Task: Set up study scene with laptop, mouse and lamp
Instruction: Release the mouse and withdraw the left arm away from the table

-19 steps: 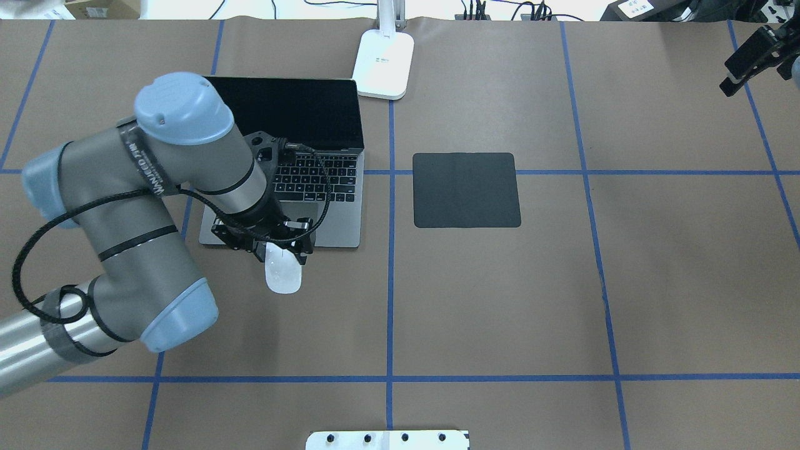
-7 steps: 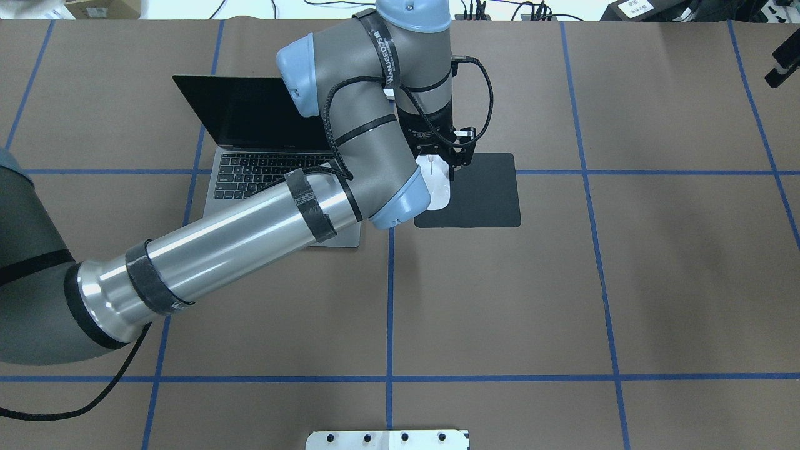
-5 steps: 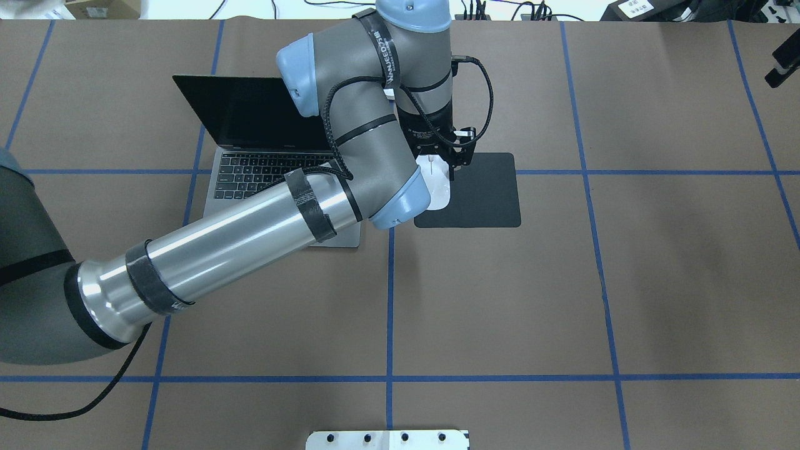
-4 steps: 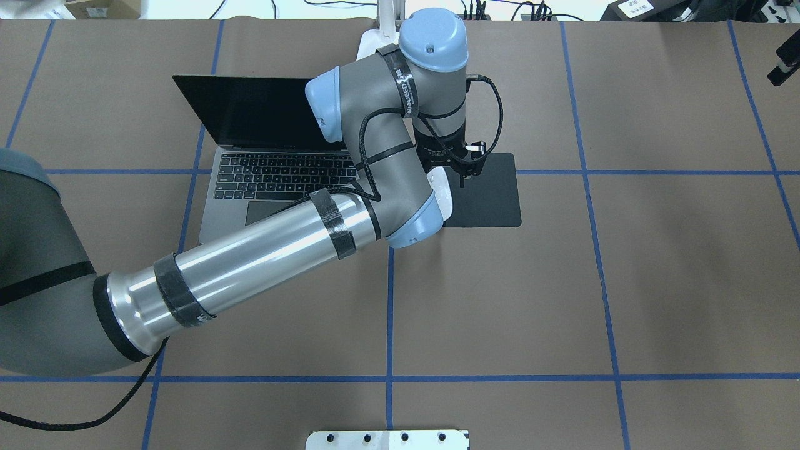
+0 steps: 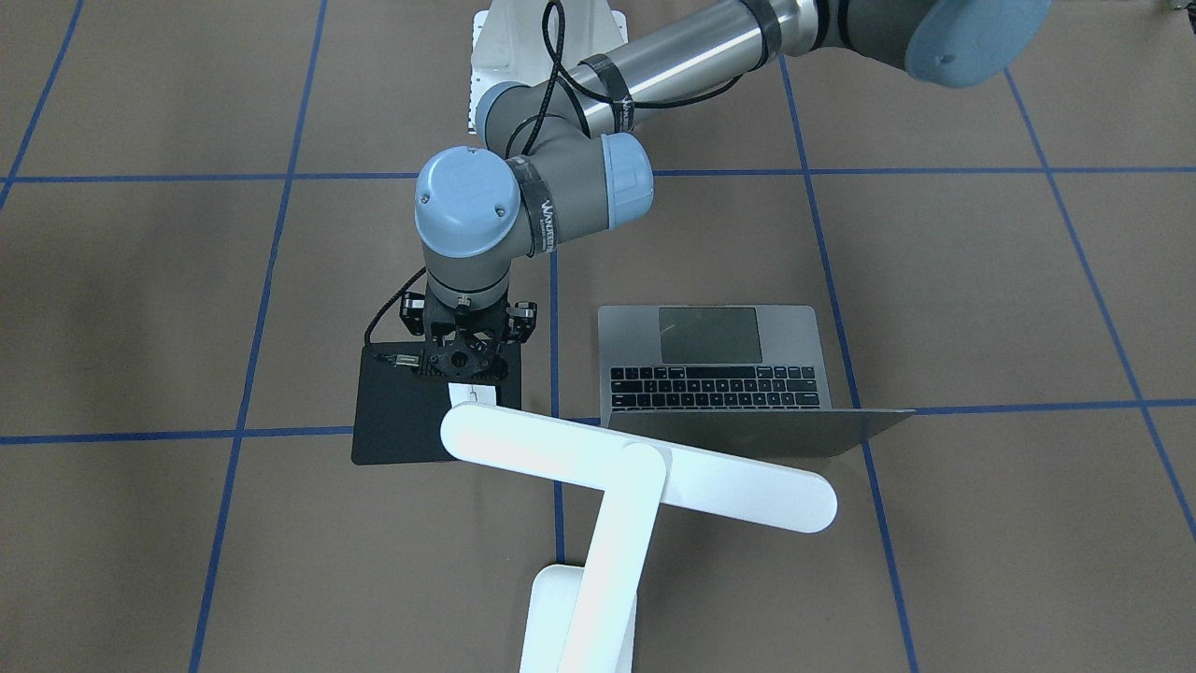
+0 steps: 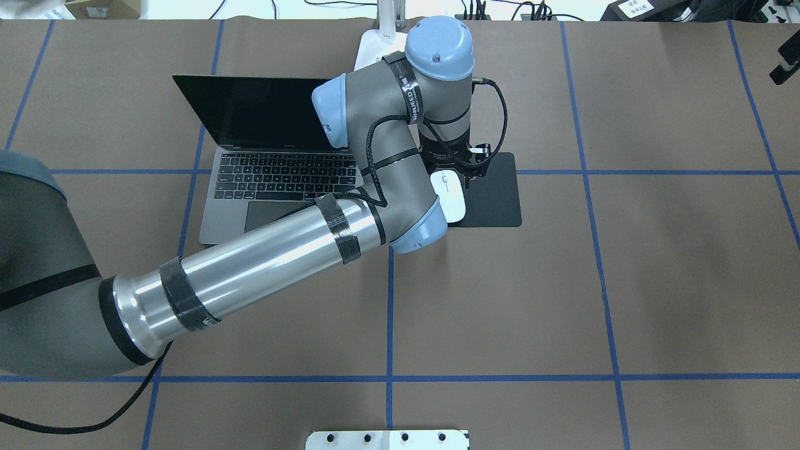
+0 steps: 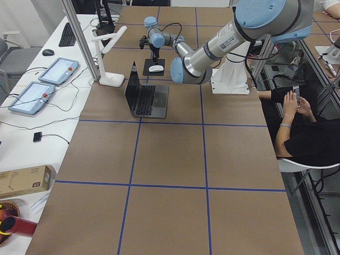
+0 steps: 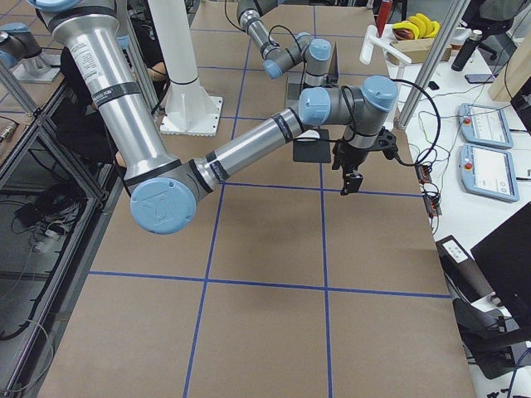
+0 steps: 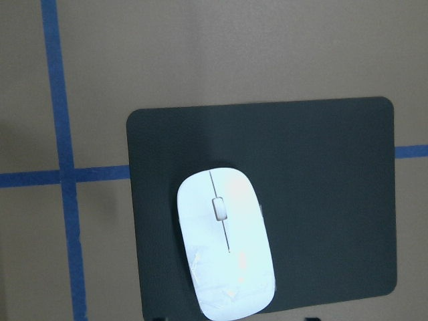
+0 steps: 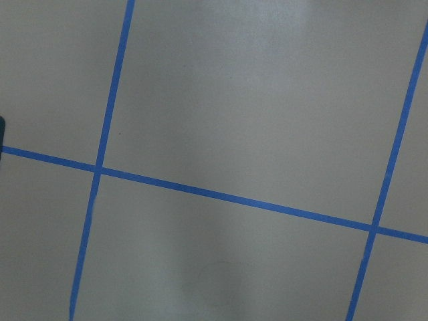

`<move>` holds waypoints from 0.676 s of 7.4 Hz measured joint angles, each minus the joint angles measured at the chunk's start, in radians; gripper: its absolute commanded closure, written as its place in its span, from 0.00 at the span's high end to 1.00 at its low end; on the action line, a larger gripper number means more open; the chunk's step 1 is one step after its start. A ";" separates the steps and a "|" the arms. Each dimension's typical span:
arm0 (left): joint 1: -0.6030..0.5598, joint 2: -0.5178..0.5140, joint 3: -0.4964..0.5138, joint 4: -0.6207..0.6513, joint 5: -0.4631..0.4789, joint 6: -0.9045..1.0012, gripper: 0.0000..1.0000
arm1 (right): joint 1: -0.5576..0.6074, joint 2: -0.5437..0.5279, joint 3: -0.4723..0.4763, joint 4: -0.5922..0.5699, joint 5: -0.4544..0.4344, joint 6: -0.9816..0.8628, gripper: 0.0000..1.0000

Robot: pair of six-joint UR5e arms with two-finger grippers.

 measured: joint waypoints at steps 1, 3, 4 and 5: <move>-0.005 0.008 -0.036 0.043 -0.002 0.037 0.99 | 0.001 0.003 0.011 0.002 -0.001 0.003 1.00; -0.045 0.109 -0.271 0.261 -0.005 0.170 0.99 | -0.001 0.035 0.026 0.010 -0.021 0.008 1.00; -0.081 0.216 -0.429 0.337 -0.016 0.238 0.99 | -0.002 0.048 0.025 0.030 -0.038 0.008 1.00; -0.131 0.327 -0.553 0.370 -0.044 0.305 1.00 | -0.002 0.045 0.021 0.069 -0.050 0.009 1.00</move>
